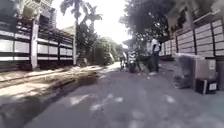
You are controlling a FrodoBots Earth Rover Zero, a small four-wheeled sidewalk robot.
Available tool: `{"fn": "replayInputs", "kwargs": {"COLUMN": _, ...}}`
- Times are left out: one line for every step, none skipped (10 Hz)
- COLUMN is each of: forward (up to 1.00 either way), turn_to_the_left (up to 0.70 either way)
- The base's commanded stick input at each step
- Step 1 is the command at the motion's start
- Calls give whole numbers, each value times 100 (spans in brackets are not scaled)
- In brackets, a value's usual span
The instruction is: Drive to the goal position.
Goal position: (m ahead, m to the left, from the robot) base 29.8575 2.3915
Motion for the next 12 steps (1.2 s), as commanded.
{"fn": "replayInputs", "kwargs": {"forward": 100, "turn_to_the_left": -40}}
{"fn": "replayInputs", "kwargs": {"forward": 100, "turn_to_the_left": -34}}
{"fn": "replayInputs", "kwargs": {"forward": 100, "turn_to_the_left": -4}}
{"fn": "replayInputs", "kwargs": {"forward": 100, "turn_to_the_left": 0}}
{"fn": "replayInputs", "kwargs": {"forward": 100, "turn_to_the_left": 0}}
{"fn": "replayInputs", "kwargs": {"forward": 100, "turn_to_the_left": 0}}
{"fn": "replayInputs", "kwargs": {"forward": 100, "turn_to_the_left": 0}}
{"fn": "replayInputs", "kwargs": {"forward": 100, "turn_to_the_left": -2}}
{"fn": "replayInputs", "kwargs": {"forward": 100, "turn_to_the_left": -1}}
{"fn": "replayInputs", "kwargs": {"forward": 100, "turn_to_the_left": 0}}
{"fn": "replayInputs", "kwargs": {"forward": 100, "turn_to_the_left": 0}}
{"fn": "replayInputs", "kwargs": {"forward": 100, "turn_to_the_left": 0}}
